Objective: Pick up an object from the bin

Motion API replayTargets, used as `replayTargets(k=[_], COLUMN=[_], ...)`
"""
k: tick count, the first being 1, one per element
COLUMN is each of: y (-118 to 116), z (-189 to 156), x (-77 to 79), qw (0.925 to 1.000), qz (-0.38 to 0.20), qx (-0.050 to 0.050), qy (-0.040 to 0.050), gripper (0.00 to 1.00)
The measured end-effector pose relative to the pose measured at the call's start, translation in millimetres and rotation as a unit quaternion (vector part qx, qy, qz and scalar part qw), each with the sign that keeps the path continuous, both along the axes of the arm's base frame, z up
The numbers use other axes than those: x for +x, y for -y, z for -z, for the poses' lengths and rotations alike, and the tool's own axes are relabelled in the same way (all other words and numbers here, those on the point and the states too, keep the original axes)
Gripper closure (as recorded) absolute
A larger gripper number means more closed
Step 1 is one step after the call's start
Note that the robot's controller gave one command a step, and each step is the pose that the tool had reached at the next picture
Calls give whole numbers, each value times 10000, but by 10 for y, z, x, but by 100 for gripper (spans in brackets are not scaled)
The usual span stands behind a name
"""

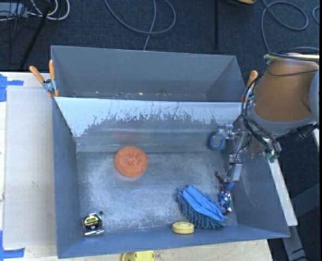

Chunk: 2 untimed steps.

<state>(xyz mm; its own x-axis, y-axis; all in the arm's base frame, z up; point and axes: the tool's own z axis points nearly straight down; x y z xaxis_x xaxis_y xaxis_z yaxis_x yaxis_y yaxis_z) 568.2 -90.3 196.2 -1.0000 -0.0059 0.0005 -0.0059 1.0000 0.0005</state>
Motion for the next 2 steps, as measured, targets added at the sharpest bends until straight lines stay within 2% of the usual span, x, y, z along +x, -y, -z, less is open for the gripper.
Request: replayTargets(k=[1,2], y=[-64,-111], z=[206,661], x=[-232,-224], qw=[9997,9992], qz=[243,412], qx=[-2,3], qy=[34,-1], gripper=[0,0])
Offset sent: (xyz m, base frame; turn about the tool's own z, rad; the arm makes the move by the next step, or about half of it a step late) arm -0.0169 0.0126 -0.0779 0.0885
